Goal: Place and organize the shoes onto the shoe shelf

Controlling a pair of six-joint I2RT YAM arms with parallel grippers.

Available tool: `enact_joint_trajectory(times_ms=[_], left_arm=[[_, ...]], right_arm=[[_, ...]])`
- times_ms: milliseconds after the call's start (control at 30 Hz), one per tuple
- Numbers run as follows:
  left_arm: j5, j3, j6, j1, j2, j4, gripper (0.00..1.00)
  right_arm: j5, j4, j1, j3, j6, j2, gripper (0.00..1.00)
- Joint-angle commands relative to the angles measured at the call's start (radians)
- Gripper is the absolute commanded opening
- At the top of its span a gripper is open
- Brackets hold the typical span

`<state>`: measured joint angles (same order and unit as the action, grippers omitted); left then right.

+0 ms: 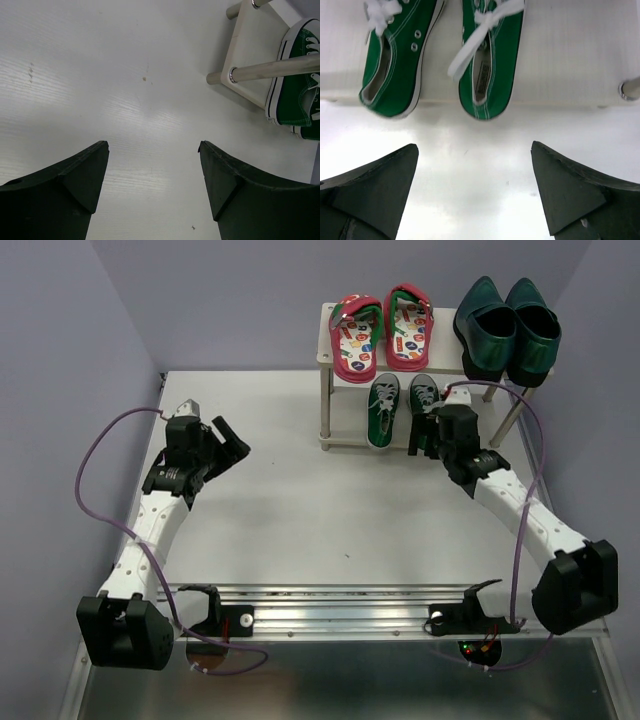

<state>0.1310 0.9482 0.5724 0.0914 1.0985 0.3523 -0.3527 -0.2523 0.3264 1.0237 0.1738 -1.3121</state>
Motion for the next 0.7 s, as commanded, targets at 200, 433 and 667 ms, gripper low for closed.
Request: enact_joint_trajectory(times_ms=[200, 433, 667], left_arm=[[-0.03, 0.135, -0.071, -0.001, 0.015, -0.024, 0.84], [0.007, 0.147, -0.097, -0.001, -0.006, -0.107, 0.84], [0.013, 0.192, -0.111, -0.001, 0.001, -0.11, 0.84]], right_arm=[[0.037, -0.343, -0.009, -0.094, 0.257, 0.324, 1.0], [-0.057, -0.53, -0.009, -0.097, 0.447, 0.415, 1.0], [-0.12, -0.558, -0.009, -0.143, 0.527, 0.421, 1.0]])
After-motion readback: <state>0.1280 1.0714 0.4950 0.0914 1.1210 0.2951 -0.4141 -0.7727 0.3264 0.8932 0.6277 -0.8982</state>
